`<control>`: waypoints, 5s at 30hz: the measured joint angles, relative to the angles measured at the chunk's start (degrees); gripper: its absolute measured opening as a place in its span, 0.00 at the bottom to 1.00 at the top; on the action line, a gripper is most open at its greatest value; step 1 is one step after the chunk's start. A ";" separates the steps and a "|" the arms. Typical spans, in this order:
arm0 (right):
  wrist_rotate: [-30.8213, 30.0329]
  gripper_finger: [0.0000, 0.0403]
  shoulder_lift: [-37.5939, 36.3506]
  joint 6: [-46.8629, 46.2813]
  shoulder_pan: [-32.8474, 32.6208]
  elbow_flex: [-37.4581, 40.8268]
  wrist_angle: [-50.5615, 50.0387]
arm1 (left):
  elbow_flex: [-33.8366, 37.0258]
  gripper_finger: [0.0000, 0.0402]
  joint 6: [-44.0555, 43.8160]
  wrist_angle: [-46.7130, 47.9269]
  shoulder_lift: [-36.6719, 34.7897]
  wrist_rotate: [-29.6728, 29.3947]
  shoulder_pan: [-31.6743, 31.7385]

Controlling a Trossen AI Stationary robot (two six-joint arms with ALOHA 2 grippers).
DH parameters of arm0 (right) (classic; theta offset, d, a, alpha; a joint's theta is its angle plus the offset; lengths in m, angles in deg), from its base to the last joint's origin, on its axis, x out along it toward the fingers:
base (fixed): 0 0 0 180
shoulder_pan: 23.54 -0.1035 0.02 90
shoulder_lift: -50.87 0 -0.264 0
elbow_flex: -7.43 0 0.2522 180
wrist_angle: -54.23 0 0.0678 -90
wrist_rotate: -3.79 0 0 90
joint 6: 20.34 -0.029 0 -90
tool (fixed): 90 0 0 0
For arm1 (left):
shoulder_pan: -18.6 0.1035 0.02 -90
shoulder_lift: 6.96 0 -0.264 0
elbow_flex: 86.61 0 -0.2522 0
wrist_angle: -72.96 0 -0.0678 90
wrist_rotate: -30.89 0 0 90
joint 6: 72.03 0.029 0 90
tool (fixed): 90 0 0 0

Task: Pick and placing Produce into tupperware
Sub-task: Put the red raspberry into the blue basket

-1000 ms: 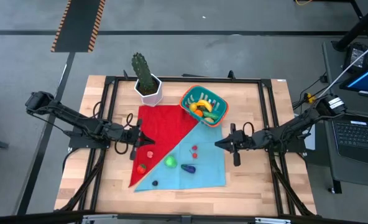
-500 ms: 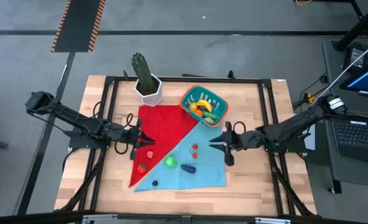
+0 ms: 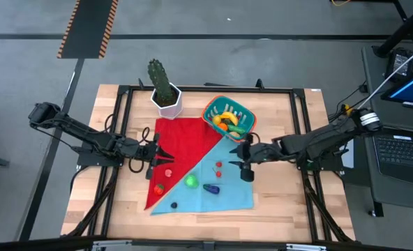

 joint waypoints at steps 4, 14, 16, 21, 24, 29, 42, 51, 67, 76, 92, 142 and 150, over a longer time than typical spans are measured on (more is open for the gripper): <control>4.74 0.46 4.91 2.51 2.49 -3.35 -1.37 | 0.00 0.15 -0.02 0.11 0.00 -0.01 0.00; 7.11 0.45 15.05 4.81 5.40 -12.43 -12.07 | 0.00 0.10 -0.07 3.45 0.02 -0.01 -0.02; 7.84 0.45 17.13 4.85 5.42 -14.17 -12.81 | 0.00 0.09 -0.07 3.45 0.02 -0.01 -0.02; 8.02 0.45 21.23 4.71 5.40 -17.05 -13.56 | 0.00 0.06 -0.04 3.54 0.02 0.01 -0.02; 9.21 0.45 23.10 3.86 5.40 -17.59 -13.55 | 0.00 0.05 -0.04 3.87 0.02 -0.01 -0.02; 10.63 0.45 25.09 2.88 4.96 -17.56 -13.59 | 0.00 0.03 -0.04 4.10 0.02 0.01 -0.02; 10.88 0.45 26.78 1.39 4.88 -17.52 -12.57 | 0.00 0.03 -0.02 4.50 0.02 -0.01 -0.02; 10.86 0.45 28.47 2.48 4.88 -17.50 -11.26 | 0.00 0.08 -0.03 5.06 0.02 0.01 -0.01; 10.81 0.45 30.37 2.82 5.07 -17.48 -10.04 | 0.00 0.16 -0.02 6.04 0.02 0.01 -0.01; 10.65 0.45 30.37 2.82 5.07 -17.48 -9.99 | 0.00 0.18 -0.02 6.04 0.02 0.01 -0.02; 10.21 0.33 30.46 2.83 5.10 -17.48 -10.23 | 0.00 0.13 -0.02 6.03 0.02 0.01 -0.01; 11.99 0.23 31.57 2.43 5.32 -17.52 -9.64 | 0.00 0.12 -0.02 6.43 0.02 0.01 0.00; 12.05 0.23 31.57 2.68 6.44 -22.91 -17.84 | 0.00 0.15 -0.02 6.43 0.02 0.01 -0.02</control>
